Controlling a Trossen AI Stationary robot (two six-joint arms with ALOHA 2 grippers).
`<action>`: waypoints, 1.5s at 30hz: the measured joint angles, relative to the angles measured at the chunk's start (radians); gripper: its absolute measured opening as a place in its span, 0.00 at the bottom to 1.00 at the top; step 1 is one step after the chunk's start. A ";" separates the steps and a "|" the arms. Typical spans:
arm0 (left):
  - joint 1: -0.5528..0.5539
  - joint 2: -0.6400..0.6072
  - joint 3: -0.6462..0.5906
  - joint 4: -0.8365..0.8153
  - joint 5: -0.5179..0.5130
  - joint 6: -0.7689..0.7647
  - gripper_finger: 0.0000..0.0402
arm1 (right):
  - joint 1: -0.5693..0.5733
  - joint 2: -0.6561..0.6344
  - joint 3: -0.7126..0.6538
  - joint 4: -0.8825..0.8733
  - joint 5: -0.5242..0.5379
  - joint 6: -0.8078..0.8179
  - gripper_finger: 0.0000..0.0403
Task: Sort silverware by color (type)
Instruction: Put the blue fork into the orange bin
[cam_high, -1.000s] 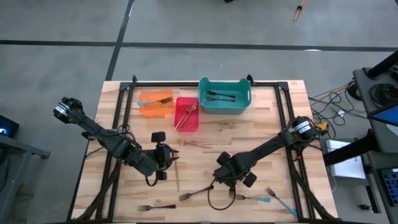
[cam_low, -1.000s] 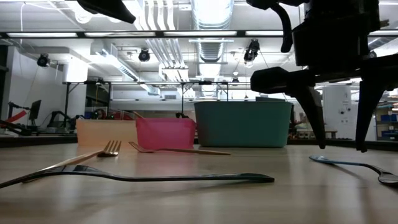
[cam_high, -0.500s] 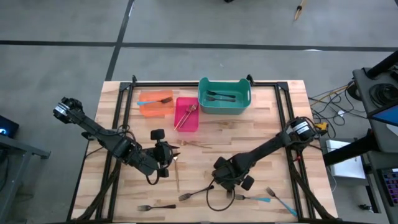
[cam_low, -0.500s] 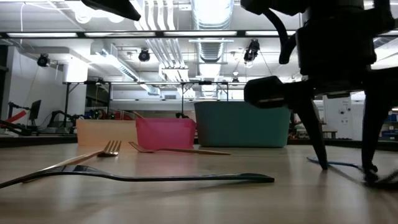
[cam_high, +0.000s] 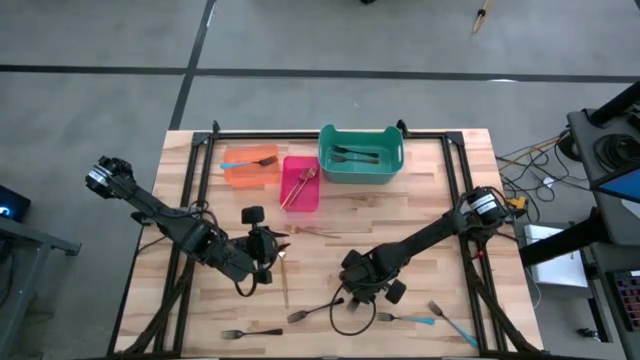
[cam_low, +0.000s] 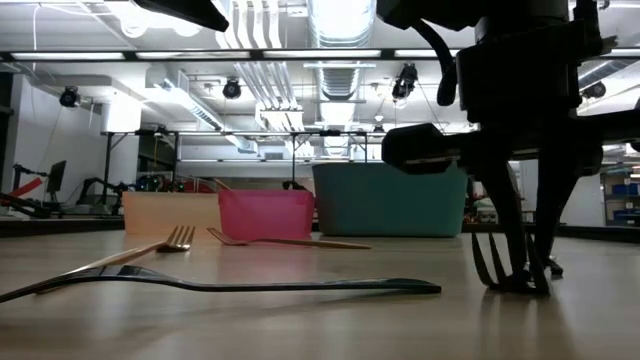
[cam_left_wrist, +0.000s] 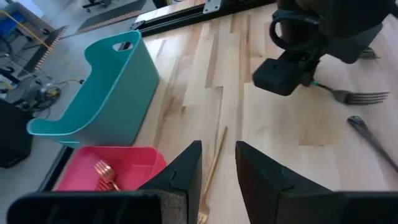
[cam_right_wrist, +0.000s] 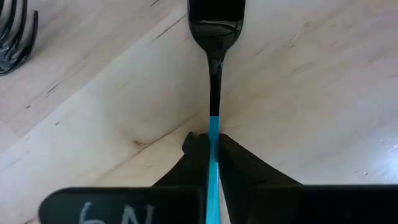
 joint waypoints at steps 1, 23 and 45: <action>0.000 0.000 0.000 0.000 -0.017 0.002 0.20 | -0.003 -0.005 0.000 0.000 0.000 0.001 0.04; 0.004 -0.069 -0.002 0.033 -0.070 0.221 0.20 | -0.217 -0.500 -0.302 0.531 0.334 0.300 0.03; 0.302 -0.227 -0.524 1.151 0.051 0.583 0.20 | -0.477 -0.392 -0.458 1.821 0.483 0.439 0.03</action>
